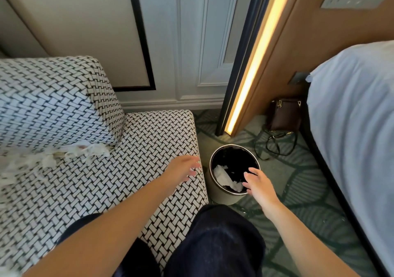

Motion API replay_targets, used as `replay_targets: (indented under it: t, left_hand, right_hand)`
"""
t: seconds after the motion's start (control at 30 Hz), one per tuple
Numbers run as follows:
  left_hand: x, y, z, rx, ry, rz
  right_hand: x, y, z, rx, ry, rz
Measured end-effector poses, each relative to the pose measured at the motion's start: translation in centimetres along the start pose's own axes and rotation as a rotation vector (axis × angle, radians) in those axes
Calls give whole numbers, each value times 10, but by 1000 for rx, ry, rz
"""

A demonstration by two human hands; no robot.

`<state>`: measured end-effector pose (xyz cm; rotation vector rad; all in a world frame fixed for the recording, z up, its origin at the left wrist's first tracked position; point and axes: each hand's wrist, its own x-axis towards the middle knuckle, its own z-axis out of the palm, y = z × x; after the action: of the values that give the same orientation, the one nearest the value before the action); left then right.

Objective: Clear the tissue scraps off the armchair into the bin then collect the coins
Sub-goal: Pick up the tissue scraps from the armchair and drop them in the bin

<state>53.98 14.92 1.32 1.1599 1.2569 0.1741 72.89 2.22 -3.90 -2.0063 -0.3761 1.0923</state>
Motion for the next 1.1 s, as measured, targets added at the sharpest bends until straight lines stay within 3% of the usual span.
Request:
replay_targets:
  t: [0.3, 0.7, 1.1]
  left_hand:
    - [-70, -19, -84, -105, 161, 131]
    - [-183, -87, -205, -226, 456, 238]
    - [-276, -239, -268, -417, 771, 78]
  right_hand:
    - [-65, -69, 43, -86, -107, -262]
    - [-181, -110, 181, -422, -519, -666]
    - [-269, -66, 333, -555, -848, -778]
